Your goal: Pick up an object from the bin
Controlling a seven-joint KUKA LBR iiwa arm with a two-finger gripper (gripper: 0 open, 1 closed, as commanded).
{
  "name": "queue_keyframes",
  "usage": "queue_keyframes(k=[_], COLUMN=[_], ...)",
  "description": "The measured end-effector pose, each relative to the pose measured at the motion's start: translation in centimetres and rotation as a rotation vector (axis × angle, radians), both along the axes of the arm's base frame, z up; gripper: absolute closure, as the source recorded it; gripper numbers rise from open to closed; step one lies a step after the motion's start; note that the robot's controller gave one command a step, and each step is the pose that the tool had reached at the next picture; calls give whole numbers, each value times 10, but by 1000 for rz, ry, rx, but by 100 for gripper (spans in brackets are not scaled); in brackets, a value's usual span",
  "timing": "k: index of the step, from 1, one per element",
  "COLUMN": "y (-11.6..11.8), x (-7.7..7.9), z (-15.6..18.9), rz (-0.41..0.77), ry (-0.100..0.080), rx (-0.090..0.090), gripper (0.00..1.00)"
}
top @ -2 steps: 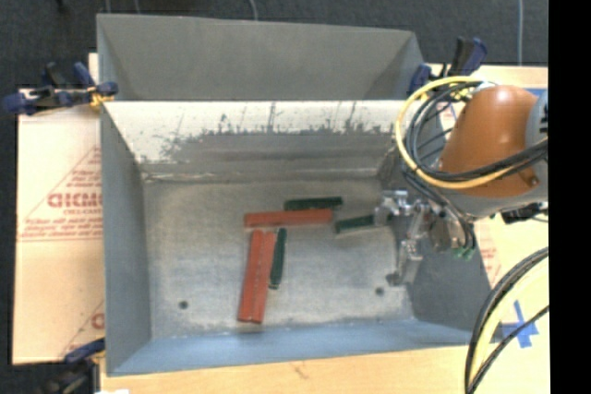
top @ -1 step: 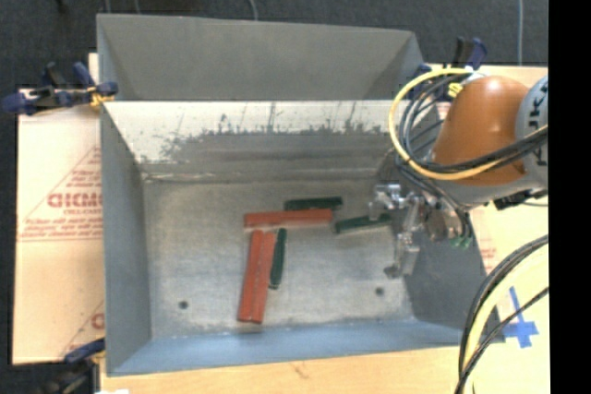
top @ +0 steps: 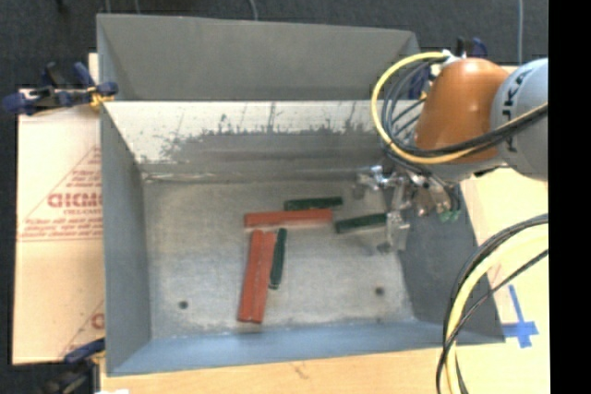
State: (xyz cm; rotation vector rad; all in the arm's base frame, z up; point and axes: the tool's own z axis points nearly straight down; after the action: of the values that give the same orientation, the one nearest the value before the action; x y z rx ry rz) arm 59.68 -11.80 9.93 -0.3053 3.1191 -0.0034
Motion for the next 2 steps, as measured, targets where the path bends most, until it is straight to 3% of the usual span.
queue_keyframes(k=[1,2], y=[4,-6], x=[3,5], z=[-28,-26], rz=[35,96], ry=[0,-3], rx=[-2,-3], gripper=[0,100])
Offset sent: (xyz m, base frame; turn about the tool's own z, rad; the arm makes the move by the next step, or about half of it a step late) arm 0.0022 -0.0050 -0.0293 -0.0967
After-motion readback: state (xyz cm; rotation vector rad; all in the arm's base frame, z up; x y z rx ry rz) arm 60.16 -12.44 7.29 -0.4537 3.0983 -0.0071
